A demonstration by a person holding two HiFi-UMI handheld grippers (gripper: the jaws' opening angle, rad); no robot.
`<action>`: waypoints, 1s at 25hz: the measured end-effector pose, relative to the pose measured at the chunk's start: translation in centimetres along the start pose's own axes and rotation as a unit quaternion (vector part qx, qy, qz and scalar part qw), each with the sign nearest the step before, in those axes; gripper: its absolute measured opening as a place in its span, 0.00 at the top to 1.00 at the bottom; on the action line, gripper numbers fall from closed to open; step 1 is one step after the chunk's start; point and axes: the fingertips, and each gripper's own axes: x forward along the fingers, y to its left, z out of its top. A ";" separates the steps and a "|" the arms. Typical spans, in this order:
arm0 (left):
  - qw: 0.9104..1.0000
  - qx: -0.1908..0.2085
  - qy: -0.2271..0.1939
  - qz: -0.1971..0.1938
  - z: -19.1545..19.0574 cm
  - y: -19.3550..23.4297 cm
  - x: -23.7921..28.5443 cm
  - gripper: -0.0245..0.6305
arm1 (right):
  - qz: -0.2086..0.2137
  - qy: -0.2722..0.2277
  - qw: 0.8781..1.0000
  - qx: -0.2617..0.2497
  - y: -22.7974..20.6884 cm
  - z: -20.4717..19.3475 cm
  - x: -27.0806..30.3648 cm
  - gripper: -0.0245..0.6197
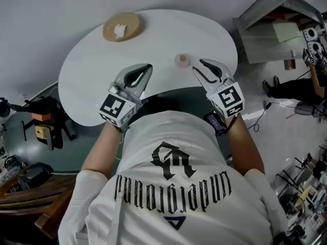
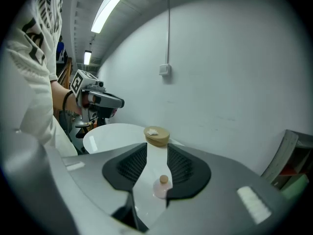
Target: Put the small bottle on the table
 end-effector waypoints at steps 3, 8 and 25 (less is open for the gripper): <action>1.000 0.005 -0.005 0.004 0.8 -0.4 -0.6 0.95 | 0.000 -0.008 1.000 -0.004 0.2 1.0 -0.1 0.77; 1.000 0.000 -0.016 0.017 1.7 -1.5 -2.4 0.95 | 0.012 -0.023 1.000 -0.008 1.9 2.3 -0.6 0.82; 0.999 0.011 -0.045 -0.025 3.8 -0.7 -9.9 0.95 | -0.023 -0.039 0.999 -0.006 9.7 5.7 -1.9 0.96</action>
